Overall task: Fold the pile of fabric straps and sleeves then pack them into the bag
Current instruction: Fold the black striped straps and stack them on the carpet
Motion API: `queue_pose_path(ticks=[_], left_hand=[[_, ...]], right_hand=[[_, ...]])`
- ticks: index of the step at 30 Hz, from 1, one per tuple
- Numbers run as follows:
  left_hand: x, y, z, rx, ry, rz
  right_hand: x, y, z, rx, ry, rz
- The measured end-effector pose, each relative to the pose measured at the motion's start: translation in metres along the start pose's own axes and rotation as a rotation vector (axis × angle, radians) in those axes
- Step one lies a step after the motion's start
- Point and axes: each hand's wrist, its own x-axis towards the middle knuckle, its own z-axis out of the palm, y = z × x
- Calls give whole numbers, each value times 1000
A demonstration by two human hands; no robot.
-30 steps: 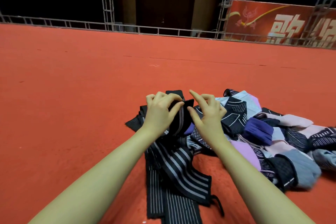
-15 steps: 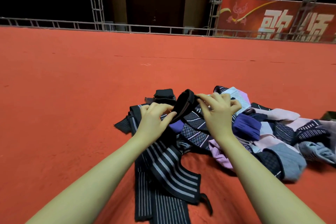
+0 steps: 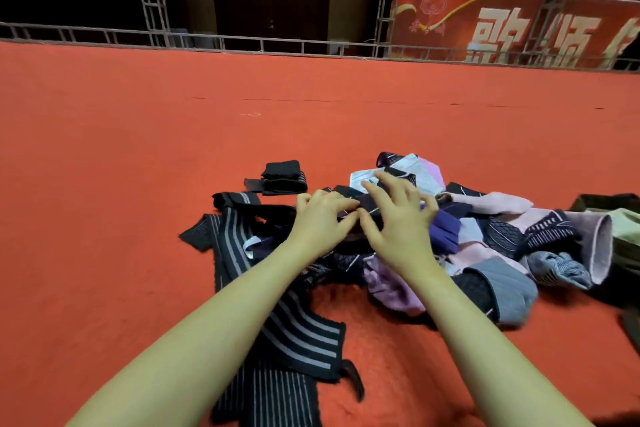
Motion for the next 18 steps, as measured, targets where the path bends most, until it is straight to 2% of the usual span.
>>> queue_pose_path(ticks=[3,5,9,14,18], left_hand=[[-17,-33,0,41,-38,-55],[-24,-56,-5,112,-92,-135],[-34,-96,-22,200,-219,-256],[-43,-142,-37,296,-192,-287],[-38,-179,-47,379,-207,-314]], right_hand=[[-14,-5,26,-53,-263,-51],[-21,-15,40,-66,-347,-89],[-18,-38,61,-69,-382,-120],[11,-72,83,58,-448,-119],[41,-106,120,-4,-595,-213]])
